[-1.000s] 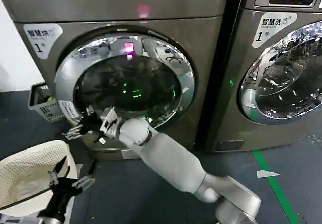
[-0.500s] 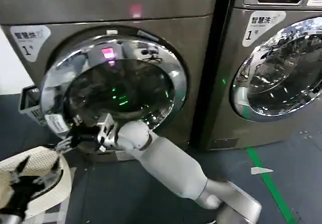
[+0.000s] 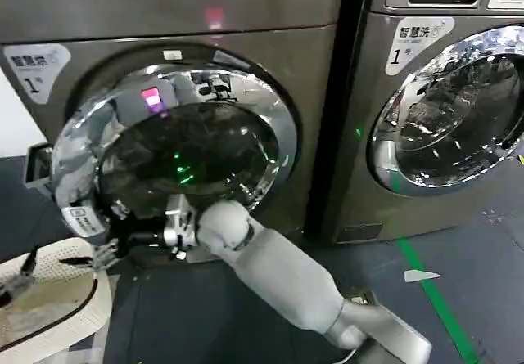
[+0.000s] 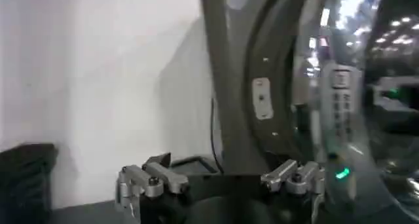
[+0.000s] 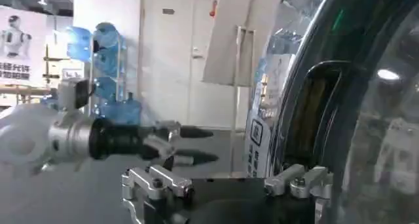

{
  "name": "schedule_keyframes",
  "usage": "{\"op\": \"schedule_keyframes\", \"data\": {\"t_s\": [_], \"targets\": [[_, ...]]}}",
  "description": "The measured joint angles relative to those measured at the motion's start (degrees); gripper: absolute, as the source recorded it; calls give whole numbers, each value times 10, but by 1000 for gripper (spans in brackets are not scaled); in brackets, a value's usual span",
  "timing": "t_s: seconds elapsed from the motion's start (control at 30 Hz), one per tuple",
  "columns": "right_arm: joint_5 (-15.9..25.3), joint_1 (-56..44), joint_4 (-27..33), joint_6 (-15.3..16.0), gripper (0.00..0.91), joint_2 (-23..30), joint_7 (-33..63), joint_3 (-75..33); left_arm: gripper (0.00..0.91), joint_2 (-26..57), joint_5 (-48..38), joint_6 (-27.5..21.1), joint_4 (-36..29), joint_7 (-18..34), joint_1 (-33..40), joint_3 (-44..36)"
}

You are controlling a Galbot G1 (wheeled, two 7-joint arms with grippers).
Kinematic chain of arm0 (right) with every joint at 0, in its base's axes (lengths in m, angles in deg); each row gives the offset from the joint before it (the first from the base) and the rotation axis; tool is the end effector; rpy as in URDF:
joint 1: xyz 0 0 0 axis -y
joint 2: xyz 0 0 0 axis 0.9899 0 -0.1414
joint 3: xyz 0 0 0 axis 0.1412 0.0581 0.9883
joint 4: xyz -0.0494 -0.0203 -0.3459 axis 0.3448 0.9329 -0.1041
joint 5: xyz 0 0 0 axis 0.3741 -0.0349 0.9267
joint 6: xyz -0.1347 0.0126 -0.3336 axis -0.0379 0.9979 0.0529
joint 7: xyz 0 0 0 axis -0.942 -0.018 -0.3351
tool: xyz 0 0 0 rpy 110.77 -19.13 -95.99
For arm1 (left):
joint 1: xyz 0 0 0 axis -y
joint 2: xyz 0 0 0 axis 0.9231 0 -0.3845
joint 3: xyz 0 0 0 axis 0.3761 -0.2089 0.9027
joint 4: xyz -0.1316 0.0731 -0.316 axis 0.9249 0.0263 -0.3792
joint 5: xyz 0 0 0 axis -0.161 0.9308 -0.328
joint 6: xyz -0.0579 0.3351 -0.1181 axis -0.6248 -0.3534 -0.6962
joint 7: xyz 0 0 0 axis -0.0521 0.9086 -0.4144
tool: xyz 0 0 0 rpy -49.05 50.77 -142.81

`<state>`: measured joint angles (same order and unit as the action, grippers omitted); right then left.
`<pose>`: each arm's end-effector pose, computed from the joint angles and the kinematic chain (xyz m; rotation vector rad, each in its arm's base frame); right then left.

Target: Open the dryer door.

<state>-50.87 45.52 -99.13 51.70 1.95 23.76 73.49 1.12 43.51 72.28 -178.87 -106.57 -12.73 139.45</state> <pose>0.4110 0.2754 -0.1799 -2.2687 2.0168 -0.0922 0.0986 0.2662 -0.1919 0.2414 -3.1207 -0.2443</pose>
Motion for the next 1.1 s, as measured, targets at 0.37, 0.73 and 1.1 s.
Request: {"op": "schedule_keyframes", "data": {"t_s": [0.37,0.73,1.1], "targets": [[0,-22,-51,-1,907,-37,-40,-6,907,9,-14,-8,2,6,13,4],[-5,-53,-98,-28,907,-82,-116,-33,907,21,-26,-11,-3,3,22,-19],[-17,-90,-148,-38,907,-111,-148,-63,907,33,-24,11,-4,18,32,-58]]}}
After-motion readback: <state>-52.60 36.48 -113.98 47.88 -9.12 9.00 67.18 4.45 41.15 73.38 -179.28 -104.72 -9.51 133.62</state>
